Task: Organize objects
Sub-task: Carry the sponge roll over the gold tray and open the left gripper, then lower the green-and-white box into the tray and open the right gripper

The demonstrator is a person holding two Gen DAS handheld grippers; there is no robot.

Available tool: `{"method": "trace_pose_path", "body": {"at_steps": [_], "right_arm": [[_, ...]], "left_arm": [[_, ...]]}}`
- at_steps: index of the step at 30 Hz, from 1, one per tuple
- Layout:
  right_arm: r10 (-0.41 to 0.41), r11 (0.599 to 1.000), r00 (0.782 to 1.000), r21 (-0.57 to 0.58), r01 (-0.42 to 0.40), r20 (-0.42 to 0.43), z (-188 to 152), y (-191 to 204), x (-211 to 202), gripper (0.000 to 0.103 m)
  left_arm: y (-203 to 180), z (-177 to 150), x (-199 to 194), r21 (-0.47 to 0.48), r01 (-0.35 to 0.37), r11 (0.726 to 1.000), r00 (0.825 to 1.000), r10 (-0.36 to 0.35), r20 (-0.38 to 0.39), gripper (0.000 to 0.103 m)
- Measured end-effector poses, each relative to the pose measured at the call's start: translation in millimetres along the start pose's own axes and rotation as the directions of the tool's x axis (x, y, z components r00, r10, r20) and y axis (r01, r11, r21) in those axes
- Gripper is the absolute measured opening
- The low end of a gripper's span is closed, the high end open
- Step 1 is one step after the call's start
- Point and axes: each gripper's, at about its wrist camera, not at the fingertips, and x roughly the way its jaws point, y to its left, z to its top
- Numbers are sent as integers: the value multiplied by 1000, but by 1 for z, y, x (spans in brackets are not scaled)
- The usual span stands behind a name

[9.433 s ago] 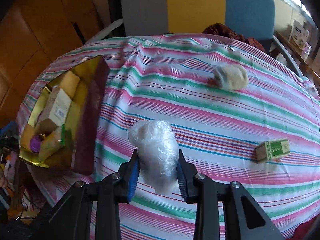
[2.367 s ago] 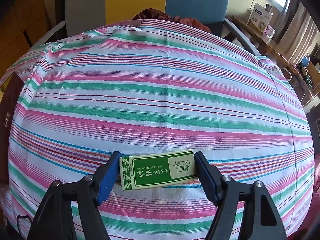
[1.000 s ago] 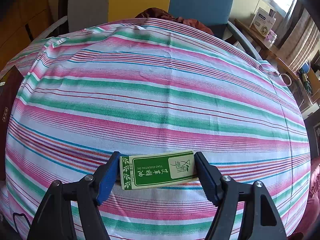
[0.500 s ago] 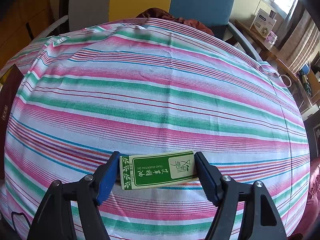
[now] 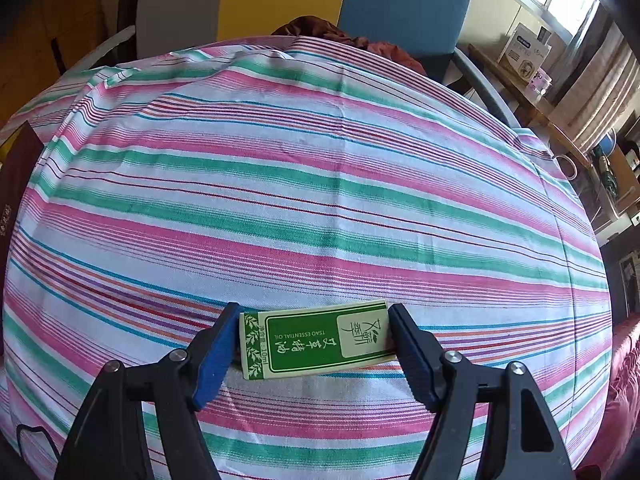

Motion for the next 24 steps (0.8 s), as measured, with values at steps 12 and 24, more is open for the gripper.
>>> {"method": "trace_pose_path", "body": {"at_steps": [12,24], "right_arm": [[109,987,987,-134,-93,121,17,76,-69,74],[400,836,900,-472,-280,173,14,241,-152,74]], "left_arm": [[19,-18,-4,-43,11,999,1000,-11,-2,74],[81,-33,-21,-189,-18,982,1000,22,18,74]]}}
